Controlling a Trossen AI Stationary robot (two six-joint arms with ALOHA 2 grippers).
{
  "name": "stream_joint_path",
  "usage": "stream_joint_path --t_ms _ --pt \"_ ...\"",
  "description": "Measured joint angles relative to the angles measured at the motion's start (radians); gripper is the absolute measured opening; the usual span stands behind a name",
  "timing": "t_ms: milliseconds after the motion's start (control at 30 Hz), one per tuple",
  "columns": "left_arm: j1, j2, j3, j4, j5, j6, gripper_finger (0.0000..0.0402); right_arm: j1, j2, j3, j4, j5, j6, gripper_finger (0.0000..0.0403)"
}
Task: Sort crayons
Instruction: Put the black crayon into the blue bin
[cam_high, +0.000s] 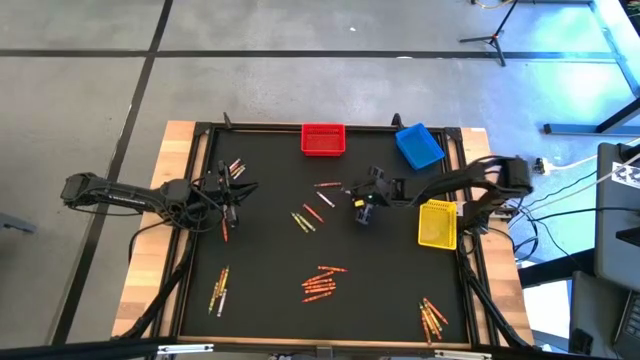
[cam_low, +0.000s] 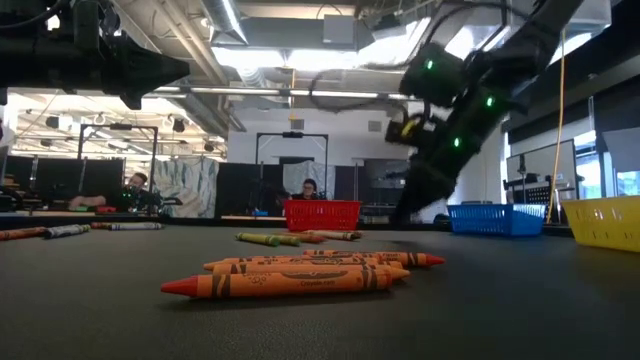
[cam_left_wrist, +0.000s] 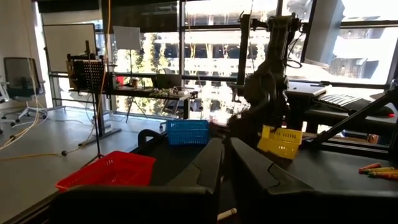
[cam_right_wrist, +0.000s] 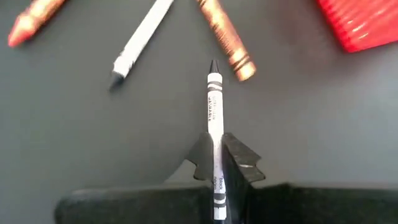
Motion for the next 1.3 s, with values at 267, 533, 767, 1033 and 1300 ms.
stream_joint_path --t_ms 267,533,767,1033,1300 --pt "-0.001 0.0 0.0 0.001 0.008 -0.002 0.0025 -0.079 -0.244 0.001 -0.274 0.068 0.003 0.0019" --pt "-0.001 0.0 0.0 0.0 0.031 -0.002 0.0025 -0.284 -0.419 0.001 -0.448 0.087 0.003 0.0021" --pt "-0.001 0.0 0.0 0.0 0.031 -0.002 0.0025 -0.49 -0.443 0.0 -0.449 0.078 -0.022 0.0021" --pt "-0.001 0.0 0.0 0.0 0.031 -0.001 0.0025 -0.69 -0.443 -0.065 -0.395 0.065 -0.024 0.0021" --pt "-0.001 0.0 0.0 0.001 0.03 0.002 0.0025 -0.774 -0.443 -0.127 -0.353 0.016 -0.019 0.0027"
